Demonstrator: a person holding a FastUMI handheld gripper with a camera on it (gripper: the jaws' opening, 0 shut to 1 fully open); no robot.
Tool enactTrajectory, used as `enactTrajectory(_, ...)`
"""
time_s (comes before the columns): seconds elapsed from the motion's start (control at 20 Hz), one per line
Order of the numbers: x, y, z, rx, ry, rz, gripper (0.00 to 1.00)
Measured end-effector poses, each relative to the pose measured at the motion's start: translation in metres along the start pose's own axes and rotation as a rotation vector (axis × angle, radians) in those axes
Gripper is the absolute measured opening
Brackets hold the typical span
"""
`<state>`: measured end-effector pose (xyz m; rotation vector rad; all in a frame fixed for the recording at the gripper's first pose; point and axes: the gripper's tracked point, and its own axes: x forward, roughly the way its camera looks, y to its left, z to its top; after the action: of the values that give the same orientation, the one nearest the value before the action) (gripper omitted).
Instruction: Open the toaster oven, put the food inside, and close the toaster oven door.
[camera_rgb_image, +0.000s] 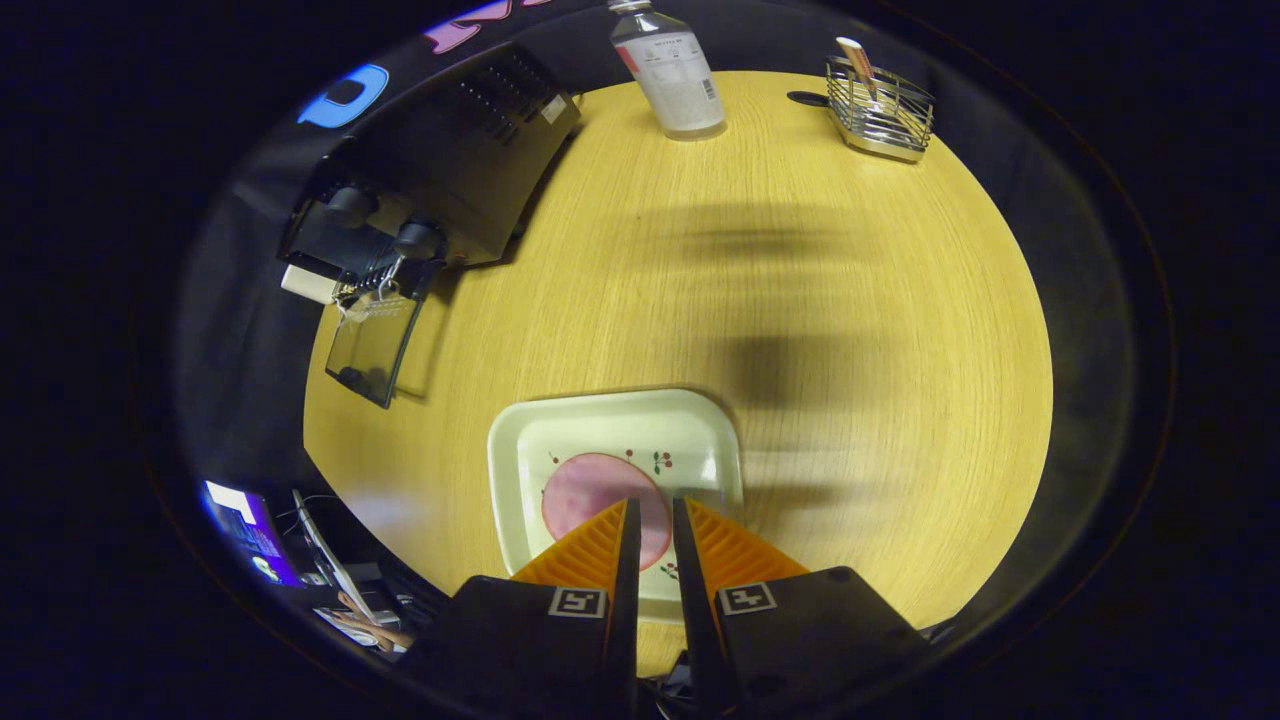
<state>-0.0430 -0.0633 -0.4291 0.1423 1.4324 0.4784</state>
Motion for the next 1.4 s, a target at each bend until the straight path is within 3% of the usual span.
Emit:
enactTrajectory(0.35,-0.008,-0.024,0.008,-0.047,0.013,-0.07,0.26)
enactTrajectory(0.6,0.0,-0.025,0.006,-0.06,0.049,-0.076,0.27)
enactTrajectory(0.8,-0.01,-0.022,0.015,-0.05,0.025,-0.057,0.3)
enactTrajectory(1.4,-0.001,-0.051,0.002,-0.071,0.088,-0.134,0.4)
